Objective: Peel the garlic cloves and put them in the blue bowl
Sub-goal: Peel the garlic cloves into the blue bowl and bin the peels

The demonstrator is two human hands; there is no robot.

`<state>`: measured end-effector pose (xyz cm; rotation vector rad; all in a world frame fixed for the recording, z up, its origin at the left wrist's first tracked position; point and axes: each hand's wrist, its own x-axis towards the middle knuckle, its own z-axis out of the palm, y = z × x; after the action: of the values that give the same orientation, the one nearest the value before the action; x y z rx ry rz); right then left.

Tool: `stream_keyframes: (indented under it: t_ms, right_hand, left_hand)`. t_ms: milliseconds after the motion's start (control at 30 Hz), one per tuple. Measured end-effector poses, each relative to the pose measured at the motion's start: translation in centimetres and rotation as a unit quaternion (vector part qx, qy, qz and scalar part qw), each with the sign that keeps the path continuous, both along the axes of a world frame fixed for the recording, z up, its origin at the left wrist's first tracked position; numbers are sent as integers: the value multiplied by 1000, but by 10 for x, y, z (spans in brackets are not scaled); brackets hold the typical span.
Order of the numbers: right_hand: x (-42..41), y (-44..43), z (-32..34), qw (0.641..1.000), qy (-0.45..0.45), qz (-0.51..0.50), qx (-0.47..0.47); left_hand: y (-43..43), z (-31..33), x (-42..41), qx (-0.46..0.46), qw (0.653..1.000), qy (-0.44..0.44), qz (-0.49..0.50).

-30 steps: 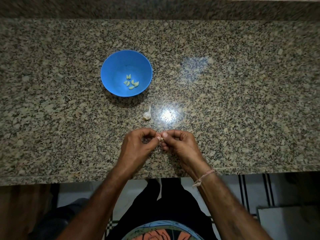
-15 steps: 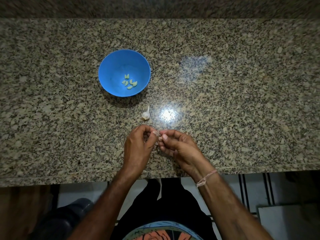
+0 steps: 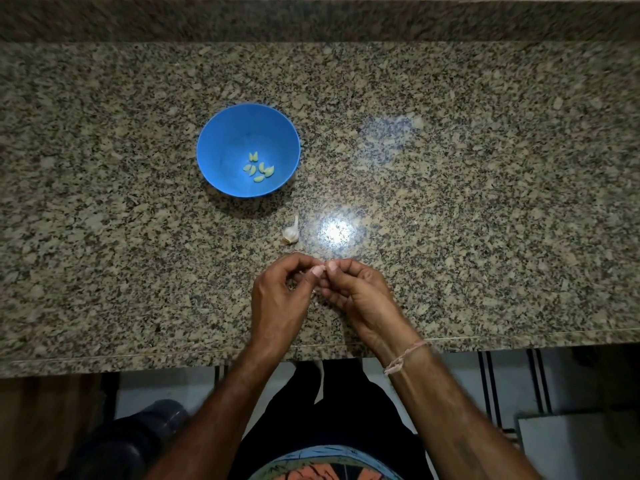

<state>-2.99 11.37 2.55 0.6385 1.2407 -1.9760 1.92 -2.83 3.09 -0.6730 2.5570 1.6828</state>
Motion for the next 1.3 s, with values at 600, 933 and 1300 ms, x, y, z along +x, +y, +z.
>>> stream_keyframes:
  t_ms: [600, 933, 1300]
  right_hand:
    - [8, 0, 2, 953, 219, 65, 199]
    - [10, -5, 0, 938, 248, 60, 235]
    - [5, -11, 5, 983, 80, 51, 159]
  left_hand:
    - [-1, 3, -5, 87, 995, -34, -19]
    - [-3, -2, -9, 220, 964, -141, 50]
    - [7, 0, -5, 26, 998, -45, 44]
